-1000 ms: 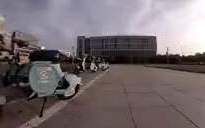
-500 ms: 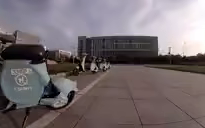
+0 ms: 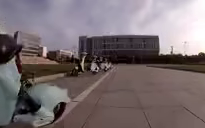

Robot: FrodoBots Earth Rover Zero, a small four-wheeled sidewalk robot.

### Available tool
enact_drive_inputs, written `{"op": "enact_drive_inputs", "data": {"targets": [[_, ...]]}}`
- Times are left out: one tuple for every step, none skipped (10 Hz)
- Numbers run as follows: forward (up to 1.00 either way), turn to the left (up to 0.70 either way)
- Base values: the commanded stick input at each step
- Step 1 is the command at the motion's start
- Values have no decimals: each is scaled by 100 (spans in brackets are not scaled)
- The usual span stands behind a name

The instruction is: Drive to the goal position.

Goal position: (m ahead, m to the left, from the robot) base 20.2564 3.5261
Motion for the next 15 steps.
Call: {"op": "enact_drive_inputs", "data": {"targets": [[70, 0], [70, 0], [70, 0], [70, 0], [70, 0], [70, 0], [70, 0], [70, 0], [70, 0], [70, 0], [70, 0], [70, 0], [65, 0], [20, 0], [45, 0]]}}
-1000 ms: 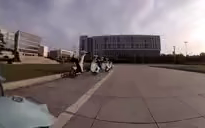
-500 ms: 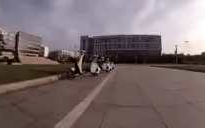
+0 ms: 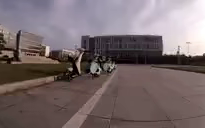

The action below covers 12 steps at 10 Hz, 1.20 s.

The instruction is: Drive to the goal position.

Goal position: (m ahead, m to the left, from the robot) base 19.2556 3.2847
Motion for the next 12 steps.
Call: {"op": "enact_drive_inputs", "data": {"targets": [[45, 0], [45, 0], [45, -1], [45, -27], [45, -27], [45, -27], [45, -27], [45, -2], [45, 0], [45, 0], [45, -27], [45, -27]]}}
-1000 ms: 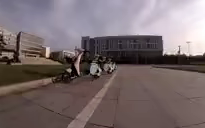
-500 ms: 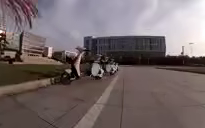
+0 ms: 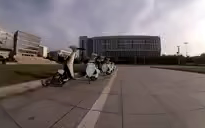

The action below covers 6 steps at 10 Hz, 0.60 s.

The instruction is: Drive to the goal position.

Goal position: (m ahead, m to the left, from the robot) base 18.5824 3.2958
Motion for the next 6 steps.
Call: {"op": "enact_drive_inputs", "data": {"targets": [[70, -14], [70, -14], [70, -14], [70, -14], [70, -14], [70, -14]]}}
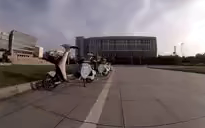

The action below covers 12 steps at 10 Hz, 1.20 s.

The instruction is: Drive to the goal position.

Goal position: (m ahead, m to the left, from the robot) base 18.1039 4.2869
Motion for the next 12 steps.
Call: {"op": "enact_drive_inputs", "data": {"targets": [[70, -14], [70, -14], [70, -14], [70, -14], [70, -1], [70, 0], [70, 0], [70, 0], [70, 0], [70, 0], [70, 0], [70, 0]]}}
